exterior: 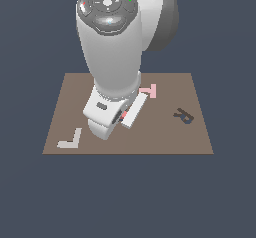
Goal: Insert a designated object into the corresponding slot on a board.
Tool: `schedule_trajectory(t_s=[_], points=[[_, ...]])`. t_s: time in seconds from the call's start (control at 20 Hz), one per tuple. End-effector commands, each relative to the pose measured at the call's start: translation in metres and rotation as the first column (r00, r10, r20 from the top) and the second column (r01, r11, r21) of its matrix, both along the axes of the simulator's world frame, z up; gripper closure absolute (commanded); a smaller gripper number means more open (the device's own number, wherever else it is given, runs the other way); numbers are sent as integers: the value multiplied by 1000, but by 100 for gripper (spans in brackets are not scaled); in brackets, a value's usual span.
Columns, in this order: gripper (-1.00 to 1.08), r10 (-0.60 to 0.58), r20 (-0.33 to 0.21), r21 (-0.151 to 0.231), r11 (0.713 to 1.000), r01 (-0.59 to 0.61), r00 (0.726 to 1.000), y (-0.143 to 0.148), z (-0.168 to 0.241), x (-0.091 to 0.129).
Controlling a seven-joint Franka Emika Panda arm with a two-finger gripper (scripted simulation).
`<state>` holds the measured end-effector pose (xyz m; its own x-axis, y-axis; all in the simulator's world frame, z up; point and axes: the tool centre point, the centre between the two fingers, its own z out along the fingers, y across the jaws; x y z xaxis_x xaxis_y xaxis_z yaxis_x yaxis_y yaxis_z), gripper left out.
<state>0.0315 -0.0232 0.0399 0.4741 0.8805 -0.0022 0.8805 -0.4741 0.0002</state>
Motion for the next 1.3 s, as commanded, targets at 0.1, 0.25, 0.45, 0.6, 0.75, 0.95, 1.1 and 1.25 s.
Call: schedule_trajectory(t_s=[0.1, 0.25, 0.45, 0.6, 0.75, 0.95, 1.1, 1.25], points=[[108, 20, 0, 0, 1000, -20, 1000, -1, 0, 1], [108, 17, 0, 0, 1000, -17, 1000, -1, 0, 1], [108, 8, 0, 0, 1000, -8, 1000, 0, 0, 1], [108, 11, 0, 0, 1000, -11, 1000, 0, -2, 1], [108, 9, 1, 0, 1000, -9, 1000, 0, -8, 1], [-92, 9, 1, 0, 1000, -9, 1000, 0, -10, 1], [-92, 9, 1, 0, 1000, -9, 1000, 0, -10, 1], [-92, 9, 1, 0, 1000, -9, 1000, 0, -10, 1]])
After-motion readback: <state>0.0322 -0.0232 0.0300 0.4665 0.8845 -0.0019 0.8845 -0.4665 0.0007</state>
